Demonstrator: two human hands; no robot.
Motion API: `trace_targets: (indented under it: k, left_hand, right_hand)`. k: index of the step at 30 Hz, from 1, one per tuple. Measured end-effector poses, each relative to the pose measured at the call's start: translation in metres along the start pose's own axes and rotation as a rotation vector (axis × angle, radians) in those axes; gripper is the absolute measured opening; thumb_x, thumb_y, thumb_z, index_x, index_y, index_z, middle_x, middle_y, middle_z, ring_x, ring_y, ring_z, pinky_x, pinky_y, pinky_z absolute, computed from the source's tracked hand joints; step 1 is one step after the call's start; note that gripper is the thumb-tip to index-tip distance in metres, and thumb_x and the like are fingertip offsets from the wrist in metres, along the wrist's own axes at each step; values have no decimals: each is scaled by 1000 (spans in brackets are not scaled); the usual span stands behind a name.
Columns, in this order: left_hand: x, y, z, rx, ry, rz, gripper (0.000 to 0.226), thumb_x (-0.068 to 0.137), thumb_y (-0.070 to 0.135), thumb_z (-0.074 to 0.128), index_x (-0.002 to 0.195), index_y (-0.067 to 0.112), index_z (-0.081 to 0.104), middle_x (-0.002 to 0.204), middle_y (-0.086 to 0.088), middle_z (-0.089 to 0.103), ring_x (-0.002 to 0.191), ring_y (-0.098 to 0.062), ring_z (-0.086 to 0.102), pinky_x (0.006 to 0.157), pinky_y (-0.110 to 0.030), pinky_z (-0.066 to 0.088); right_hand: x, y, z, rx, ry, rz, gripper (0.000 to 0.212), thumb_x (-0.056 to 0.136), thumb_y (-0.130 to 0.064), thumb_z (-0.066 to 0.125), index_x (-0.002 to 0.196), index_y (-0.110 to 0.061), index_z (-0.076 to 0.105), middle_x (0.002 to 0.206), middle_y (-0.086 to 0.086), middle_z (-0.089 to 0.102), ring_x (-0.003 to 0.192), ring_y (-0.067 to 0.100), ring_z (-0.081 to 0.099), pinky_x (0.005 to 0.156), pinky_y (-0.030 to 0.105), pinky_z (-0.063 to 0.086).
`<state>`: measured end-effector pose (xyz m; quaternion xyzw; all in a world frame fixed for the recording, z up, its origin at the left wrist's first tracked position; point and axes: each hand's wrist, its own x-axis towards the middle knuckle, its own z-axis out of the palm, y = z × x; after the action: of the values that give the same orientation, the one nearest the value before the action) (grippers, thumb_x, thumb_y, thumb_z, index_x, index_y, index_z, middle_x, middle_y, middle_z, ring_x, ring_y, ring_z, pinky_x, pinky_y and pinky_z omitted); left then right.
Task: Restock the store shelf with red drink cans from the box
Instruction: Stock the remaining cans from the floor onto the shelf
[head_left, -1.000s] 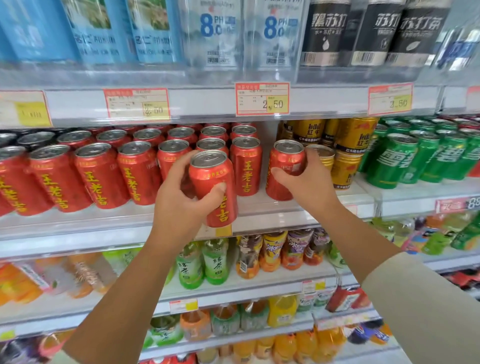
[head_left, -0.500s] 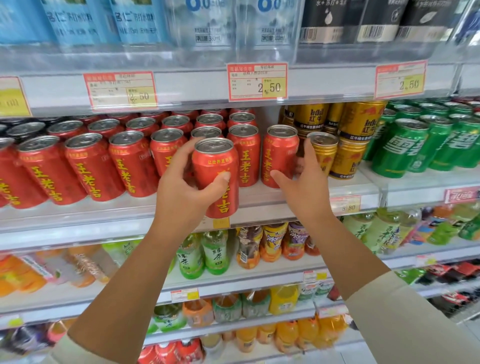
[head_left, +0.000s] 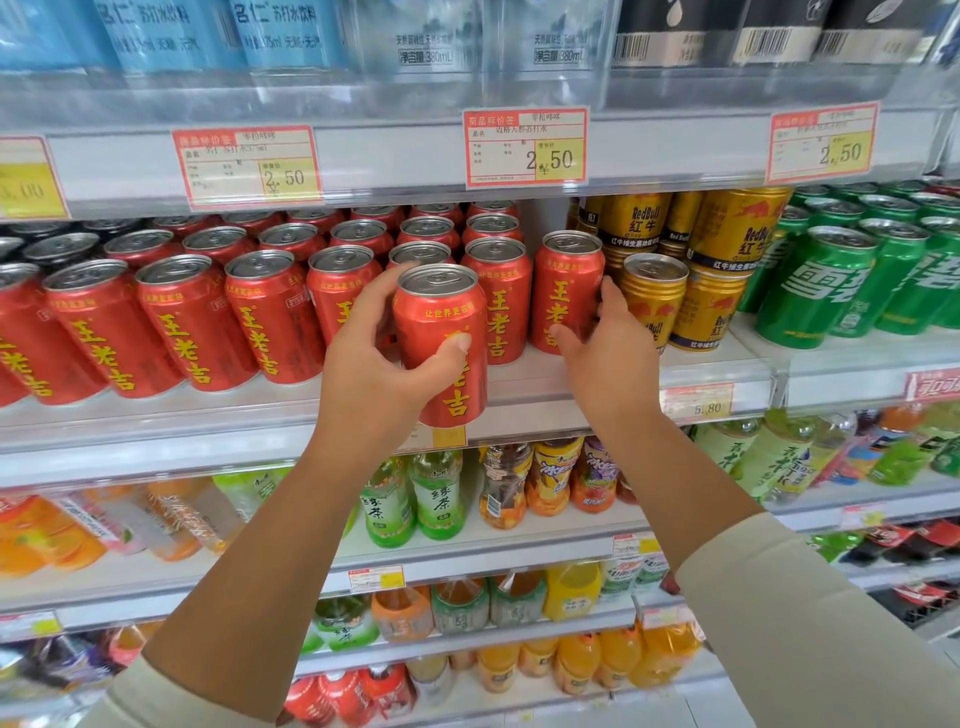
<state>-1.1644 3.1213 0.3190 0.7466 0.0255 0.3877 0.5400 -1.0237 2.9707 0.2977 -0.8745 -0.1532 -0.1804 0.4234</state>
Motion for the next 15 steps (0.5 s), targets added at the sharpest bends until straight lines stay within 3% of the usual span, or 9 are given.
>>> trace_targets:
  k: [5,10,15]
  left_hand:
    - [-1,-1,-1,-23,12,-6,64,75,18,75,135,17,52,125,2,65,112,-9,64,87,-17,50]
    - [-2,0,-2,-24,-3,-5,65,75,20,76,136,16,52,125,1,65,113,-9,64,88,-18,50]
    - [-3,0,-2,-30,-1,5,65,75,20,77,135,15,52,124,1,65,112,-10,64,87,-19,51]
  right_hand:
    - [-19,3,2,71,68,-35,69,86,-26,71,145,-17,37,134,5,57,120,22,57,99,40,47]
    - [6,-6,2,-44,-12,13,60,88,-28,68,138,-11,38,111,12,67,103,31,63,83,39,49]
    - [25,-14,9,-111,-81,35,52,93,-21,61,136,-8,36,121,18,62,109,38,61,85,41,49]
